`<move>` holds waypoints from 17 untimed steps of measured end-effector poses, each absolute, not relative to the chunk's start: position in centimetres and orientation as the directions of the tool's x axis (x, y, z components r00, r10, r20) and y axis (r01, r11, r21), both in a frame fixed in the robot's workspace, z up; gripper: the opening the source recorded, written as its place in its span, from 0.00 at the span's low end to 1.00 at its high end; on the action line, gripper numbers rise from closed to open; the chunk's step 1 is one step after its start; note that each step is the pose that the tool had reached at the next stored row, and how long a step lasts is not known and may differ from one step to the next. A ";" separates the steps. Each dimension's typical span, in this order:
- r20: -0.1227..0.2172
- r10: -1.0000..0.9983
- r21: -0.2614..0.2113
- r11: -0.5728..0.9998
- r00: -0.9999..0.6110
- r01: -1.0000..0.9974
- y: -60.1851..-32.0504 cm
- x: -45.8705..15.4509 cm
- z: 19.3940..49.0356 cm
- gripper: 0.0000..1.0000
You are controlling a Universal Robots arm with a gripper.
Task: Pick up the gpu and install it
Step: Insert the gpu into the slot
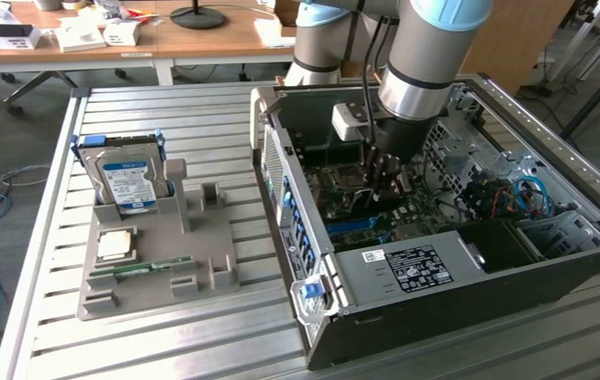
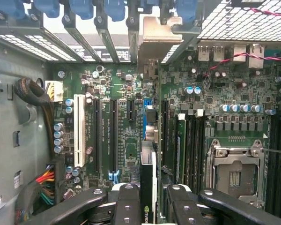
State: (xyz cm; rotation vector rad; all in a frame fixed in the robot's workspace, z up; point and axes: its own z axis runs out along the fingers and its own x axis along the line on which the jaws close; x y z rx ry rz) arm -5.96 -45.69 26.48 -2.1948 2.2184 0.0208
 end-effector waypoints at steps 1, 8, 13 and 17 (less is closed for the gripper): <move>-0.024 -1.000 -0.005 0.011 -0.011 -1.000 -45.7 -6.0 26.5 0.27; -0.024 -1.000 -0.005 0.011 -0.010 -1.000 -45.7 -6.3 26.3 0.27; -0.024 -1.000 -0.005 0.011 -0.011 -1.000 -45.7 -6.4 26.0 0.27; -0.024 -1.000 -0.005 0.011 -0.010 -1.000 -45.7 -6.4 25.9 0.27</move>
